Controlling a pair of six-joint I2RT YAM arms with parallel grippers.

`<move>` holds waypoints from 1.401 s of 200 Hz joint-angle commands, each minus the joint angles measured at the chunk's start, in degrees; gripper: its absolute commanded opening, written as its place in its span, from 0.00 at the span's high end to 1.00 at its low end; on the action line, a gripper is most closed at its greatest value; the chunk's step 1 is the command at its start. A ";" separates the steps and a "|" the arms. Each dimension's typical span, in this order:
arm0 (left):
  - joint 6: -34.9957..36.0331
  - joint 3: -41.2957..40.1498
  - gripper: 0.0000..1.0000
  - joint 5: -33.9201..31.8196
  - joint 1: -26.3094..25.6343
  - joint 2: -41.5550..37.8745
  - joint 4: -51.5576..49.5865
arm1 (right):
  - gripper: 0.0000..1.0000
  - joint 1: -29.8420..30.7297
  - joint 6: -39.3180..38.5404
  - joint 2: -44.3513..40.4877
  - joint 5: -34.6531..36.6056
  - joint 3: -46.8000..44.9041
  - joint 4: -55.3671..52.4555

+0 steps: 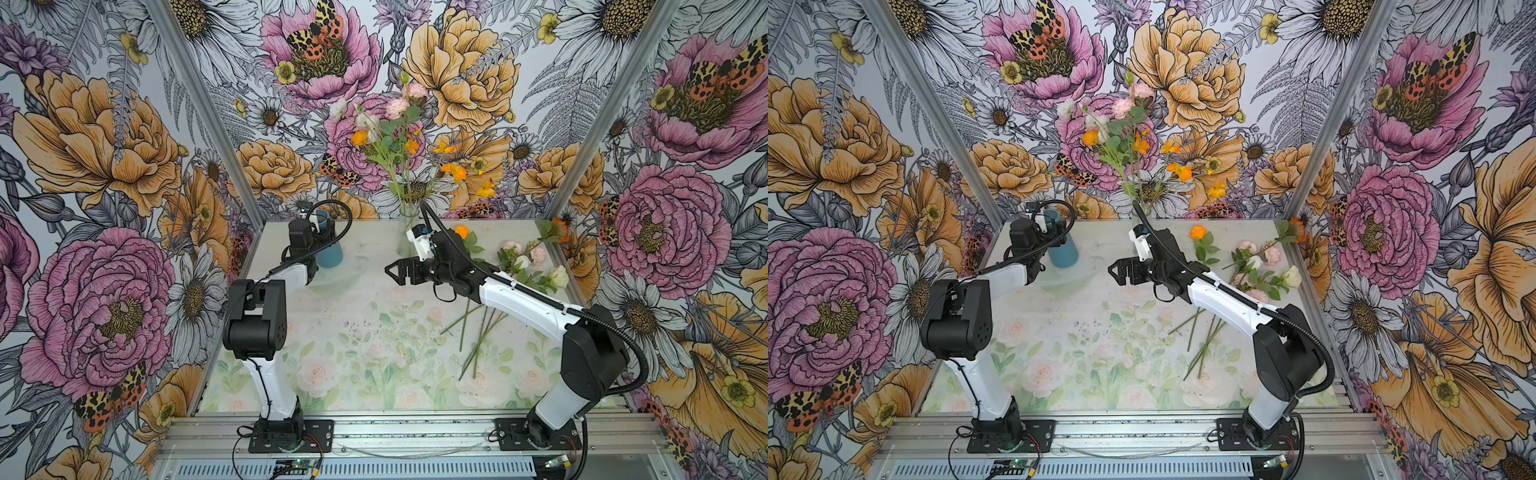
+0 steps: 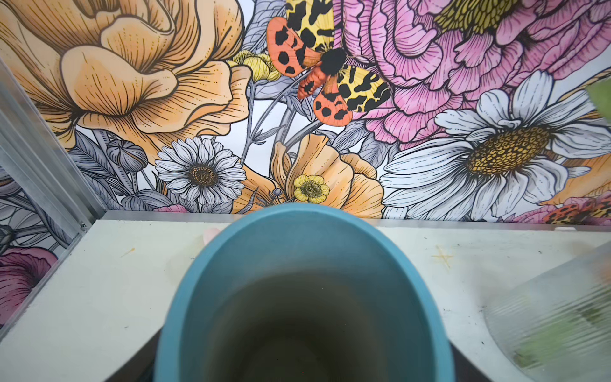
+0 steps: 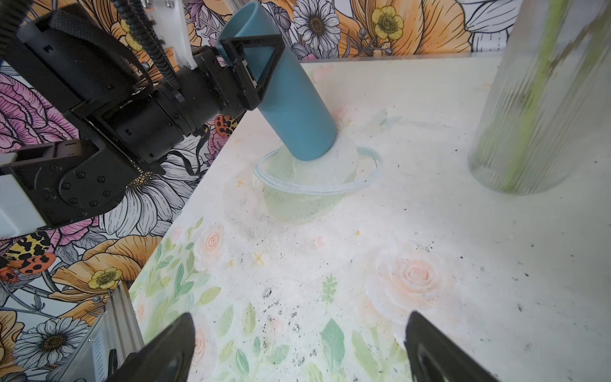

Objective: Arrange flowers in a vase
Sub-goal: Pick up the vase from the top-left of the table, then place the vase at the center of the table.

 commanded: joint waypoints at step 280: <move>1.10 -19.49 0.62 14.14 -38.12 -26.34 0.45 | 0.06 -21.81 16.56 -32.22 13.57 -37.17 -4.90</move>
